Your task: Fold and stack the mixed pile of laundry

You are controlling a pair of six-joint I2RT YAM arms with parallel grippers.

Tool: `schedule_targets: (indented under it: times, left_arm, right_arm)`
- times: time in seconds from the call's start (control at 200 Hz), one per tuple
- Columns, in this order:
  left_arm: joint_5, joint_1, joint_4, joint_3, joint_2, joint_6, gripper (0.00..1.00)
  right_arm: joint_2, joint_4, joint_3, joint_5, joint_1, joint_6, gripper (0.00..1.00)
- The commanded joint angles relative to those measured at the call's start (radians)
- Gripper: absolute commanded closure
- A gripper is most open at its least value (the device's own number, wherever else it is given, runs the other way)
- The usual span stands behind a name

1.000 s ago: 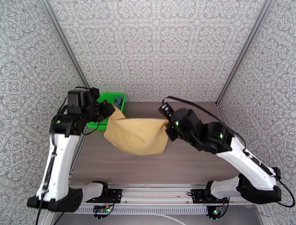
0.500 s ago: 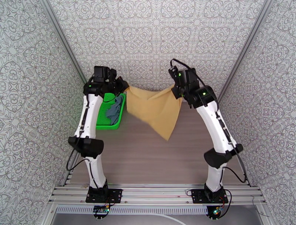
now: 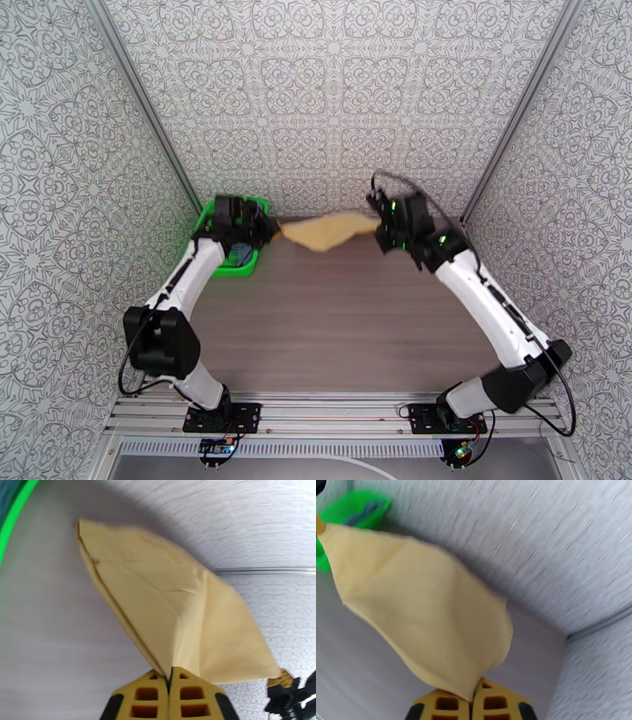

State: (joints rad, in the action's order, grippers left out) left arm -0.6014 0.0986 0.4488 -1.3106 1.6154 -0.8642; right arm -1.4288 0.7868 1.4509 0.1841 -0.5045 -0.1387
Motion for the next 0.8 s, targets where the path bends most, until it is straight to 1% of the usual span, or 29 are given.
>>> schedule_targets:
  times: [0.0, 0.045, 0.12, 0.27, 0.365, 0.455, 0.555, 0.655, 0.715, 0.795]
  left_arm:
    - [-0.01, 0.015, -0.244, 0.256, -0.058, -0.044, 1.0]
    - [-0.014, 0.026, -0.279, 0.339, -0.07, -0.054, 1.0]
    - [-0.023, 0.052, -0.336, 0.456, -0.088, -0.08, 1.0]
    - [-0.027, 0.091, -0.393, 0.631, -0.159, -0.13, 1.0]
    - [-0.017, 0.09, -0.374, 0.738, -0.252, -0.155, 1.0]
    - [0.001, 0.073, -0.281, 0.806, -0.373, -0.152, 1.0]
    - [0.032, 0.033, -0.116, 0.82, -0.522, -0.121, 1.0]
    - [0.043, -0.032, -0.008, 0.78, -0.624, -0.09, 1.0]
    - [0.04, -0.067, 0.02, 0.731, -0.631, -0.071, 1.0]
    - [0.029, -0.088, 0.02, 0.656, -0.58, -0.055, 1.0]
  right_arm:
    - [0.094, -0.139, -0.271, -0.158, -0.032, 0.202, 1.0]
    - [0.121, -0.156, -0.36, -0.187, -0.059, 0.255, 1.0]
    - [0.154, -0.164, -0.461, -0.191, -0.132, 0.334, 1.0]
    - [0.203, -0.101, -0.538, -0.174, -0.266, 0.47, 1.0]
    - [0.239, -0.047, -0.555, -0.17, -0.324, 0.532, 1.0]
    - [0.271, 0.01, -0.557, -0.169, -0.353, 0.57, 1.0]
    - [0.299, 0.075, -0.543, -0.139, -0.361, 0.587, 1.0]
    - [0.298, 0.13, -0.501, -0.037, -0.36, 0.589, 1.0]
    - [0.278, 0.149, -0.468, 0.04, -0.359, 0.574, 1.0]
    - [0.231, 0.17, -0.416, 0.128, -0.333, 0.537, 1.0]
